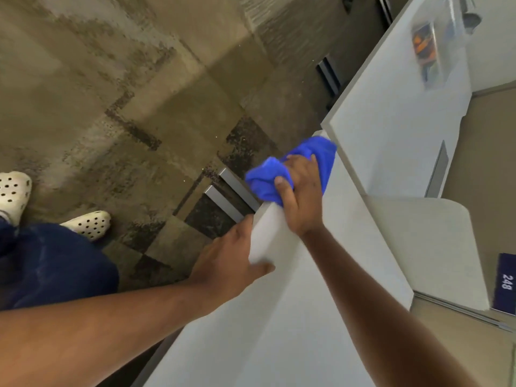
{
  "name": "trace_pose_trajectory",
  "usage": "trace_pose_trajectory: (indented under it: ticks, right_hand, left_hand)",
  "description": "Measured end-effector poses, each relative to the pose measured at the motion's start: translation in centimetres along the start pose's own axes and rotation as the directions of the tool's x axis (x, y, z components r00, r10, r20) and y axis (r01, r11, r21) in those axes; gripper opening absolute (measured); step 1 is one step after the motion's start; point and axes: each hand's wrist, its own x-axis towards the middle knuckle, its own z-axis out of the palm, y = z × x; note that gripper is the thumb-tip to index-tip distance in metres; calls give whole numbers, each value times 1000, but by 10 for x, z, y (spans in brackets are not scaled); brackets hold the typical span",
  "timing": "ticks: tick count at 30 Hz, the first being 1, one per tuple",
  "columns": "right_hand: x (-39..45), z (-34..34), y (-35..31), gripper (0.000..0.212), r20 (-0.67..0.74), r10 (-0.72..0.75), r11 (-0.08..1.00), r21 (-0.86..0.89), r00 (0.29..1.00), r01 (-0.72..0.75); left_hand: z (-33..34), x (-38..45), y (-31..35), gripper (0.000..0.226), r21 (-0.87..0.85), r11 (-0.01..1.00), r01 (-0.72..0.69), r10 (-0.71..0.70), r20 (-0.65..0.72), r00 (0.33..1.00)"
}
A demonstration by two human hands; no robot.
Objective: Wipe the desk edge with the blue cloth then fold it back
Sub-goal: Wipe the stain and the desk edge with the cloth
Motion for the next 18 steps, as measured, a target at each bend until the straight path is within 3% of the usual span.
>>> trace_pose_trajectory:
  ticks: [3, 7, 10, 14, 18]
  right_hand:
    - [-32, 5, -11, 36, 50, -73, 993, 98, 996, 68]
    - [0, -11, 13, 41, 142, -122, 992, 53, 982, 115]
    - [41, -19, 20, 43, 101, 145, 989, -1, 984, -146]
    - [47, -11, 2, 43, 4, 405, 906, -135, 914, -401]
    - [-10, -2, -37, 61, 26, 524, 850, 47, 851, -525]
  left_hand:
    - [3, 1, -2, 77, 0, 1000, -2, 2, -9, 1000]
    - [5, 3, -3, 78, -3, 1000, 3, -3, -29, 1000]
    - [5, 2, -7, 84, -42, 999, 22, -21, 11, 1000]
    - [5, -2, -4, 85, -61, 998, 3, 0, 46, 999]
    - [6, 2, -7, 78, -59, 998, -18, 18, 7, 1000]
